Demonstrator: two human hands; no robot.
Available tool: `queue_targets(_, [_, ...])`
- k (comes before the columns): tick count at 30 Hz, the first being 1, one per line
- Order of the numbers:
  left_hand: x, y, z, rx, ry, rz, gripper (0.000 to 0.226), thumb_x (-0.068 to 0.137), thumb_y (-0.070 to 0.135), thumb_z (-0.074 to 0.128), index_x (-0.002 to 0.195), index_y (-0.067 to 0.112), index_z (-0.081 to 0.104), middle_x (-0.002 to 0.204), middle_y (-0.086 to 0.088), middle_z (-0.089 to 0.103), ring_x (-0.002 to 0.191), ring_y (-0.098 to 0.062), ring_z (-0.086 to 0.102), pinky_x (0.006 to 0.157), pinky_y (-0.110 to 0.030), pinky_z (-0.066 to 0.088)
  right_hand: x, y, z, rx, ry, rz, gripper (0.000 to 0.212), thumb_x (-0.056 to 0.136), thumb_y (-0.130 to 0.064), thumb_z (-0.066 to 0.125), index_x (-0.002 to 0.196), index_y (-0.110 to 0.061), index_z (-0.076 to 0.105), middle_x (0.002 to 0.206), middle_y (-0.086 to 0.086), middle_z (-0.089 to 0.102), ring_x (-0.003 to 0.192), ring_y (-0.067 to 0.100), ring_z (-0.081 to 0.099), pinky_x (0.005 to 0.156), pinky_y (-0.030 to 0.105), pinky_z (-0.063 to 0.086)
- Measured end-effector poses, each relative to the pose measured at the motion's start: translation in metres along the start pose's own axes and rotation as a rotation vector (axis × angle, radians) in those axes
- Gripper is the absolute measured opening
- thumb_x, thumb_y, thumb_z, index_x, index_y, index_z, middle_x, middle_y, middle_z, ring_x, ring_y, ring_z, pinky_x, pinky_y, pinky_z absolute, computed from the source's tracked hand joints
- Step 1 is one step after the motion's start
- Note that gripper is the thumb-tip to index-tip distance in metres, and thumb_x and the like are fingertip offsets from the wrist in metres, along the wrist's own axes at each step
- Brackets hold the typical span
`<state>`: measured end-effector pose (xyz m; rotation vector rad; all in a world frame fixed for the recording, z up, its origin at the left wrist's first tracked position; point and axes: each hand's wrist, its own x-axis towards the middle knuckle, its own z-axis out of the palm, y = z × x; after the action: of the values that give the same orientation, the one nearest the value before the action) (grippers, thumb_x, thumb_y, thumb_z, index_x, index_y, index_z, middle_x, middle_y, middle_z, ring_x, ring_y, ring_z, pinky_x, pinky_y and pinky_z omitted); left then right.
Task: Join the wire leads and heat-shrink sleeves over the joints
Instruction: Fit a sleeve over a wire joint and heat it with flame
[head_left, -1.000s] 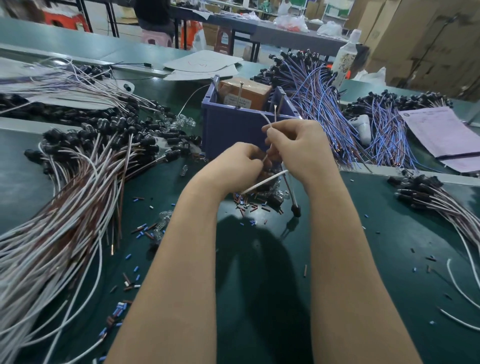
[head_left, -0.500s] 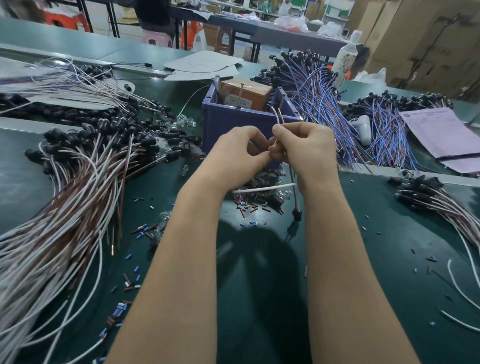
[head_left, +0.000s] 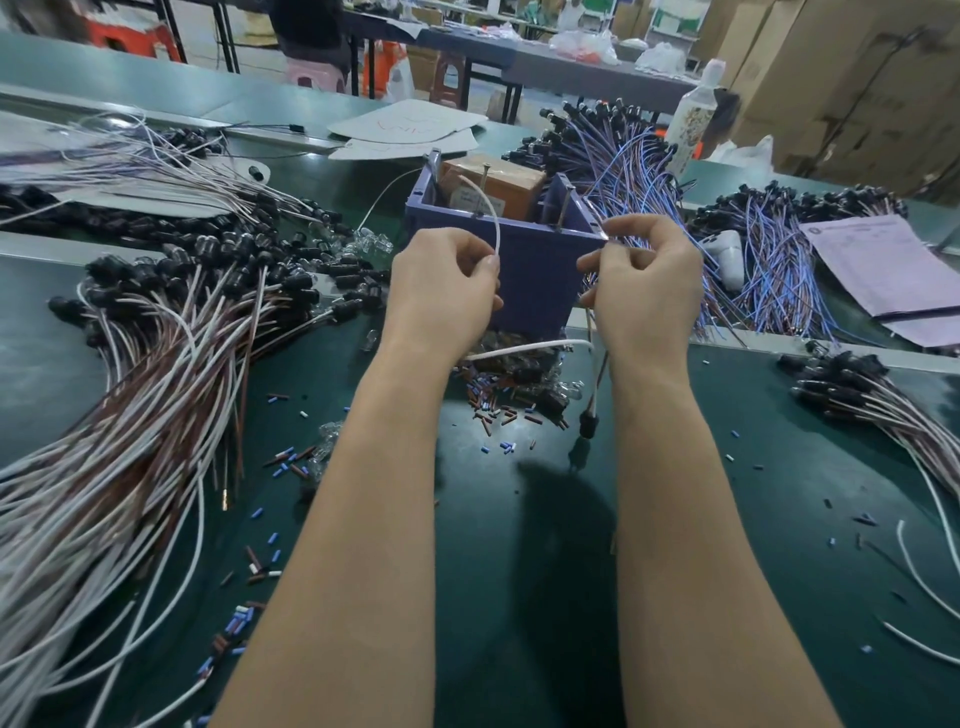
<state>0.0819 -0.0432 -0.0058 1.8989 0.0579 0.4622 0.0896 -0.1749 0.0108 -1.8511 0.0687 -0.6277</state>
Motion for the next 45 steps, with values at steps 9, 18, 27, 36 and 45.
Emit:
queue_targets(9, [-0.001,-0.005,0.007,0.056,0.016,0.004,0.016,0.094,0.011,0.052,0.086,0.020,0.062,0.066,0.009,0.059,0.054,0.000,0.058,0.060,-0.014,0.048,0.001,0.005,0.003,0.000,-0.058,0.008,0.019,0.093,-0.005,0.044,0.105,-0.018,0.051,0.083,0.000,0.069,0.036,0.004,0.054,0.051,0.023,0.046])
queue_targets(18, [-0.001,-0.006,0.010,0.076,0.006,0.039,0.019,0.095,0.011,0.051,0.096,0.012,0.069,0.067,0.009,0.058,0.069,-0.017,0.061,0.080,-0.032,0.054,0.001,0.003,0.003,-0.049,-0.107,0.024,0.021,0.090,-0.004,0.047,0.103,-0.015,0.059,0.083,-0.001,0.071,0.037,0.003,0.055,0.047,0.018,0.044])
queue_targets(27, [0.001,-0.009,0.011,0.082,0.010,0.025,0.019,0.095,0.011,0.050,0.097,0.010,0.069,0.067,0.008,0.057,0.069,-0.017,0.060,0.077,-0.028,0.051,-0.002,0.001,0.002,-0.083,-0.162,0.037,0.021,0.087,-0.003,0.049,0.101,-0.013,0.061,0.079,-0.001,0.071,0.035,0.000,0.052,0.042,0.012,0.040])
queue_targets(36, [0.000,-0.006,0.010,0.116,0.019,0.024,0.019,0.095,0.011,0.049,0.096,0.010,0.068,0.073,0.004,0.059,0.077,-0.020,0.062,0.083,-0.031,0.051,-0.001,0.003,0.002,-0.161,-0.195,0.043,0.020,0.085,-0.003,0.048,0.096,-0.015,0.059,0.075,0.000,0.070,0.037,0.004,0.054,0.047,0.017,0.044])
queue_targets(45, [0.000,0.000,0.005,0.137,0.019,0.009,0.018,0.096,0.012,0.049,0.095,0.012,0.068,0.081,-0.002,0.064,0.083,-0.022,0.065,0.086,-0.033,0.052,-0.001,0.002,0.001,-0.156,-0.191,0.047,0.023,0.085,-0.003,0.047,0.100,-0.016,0.059,0.078,0.000,0.071,0.038,0.003,0.056,0.044,0.013,0.043])
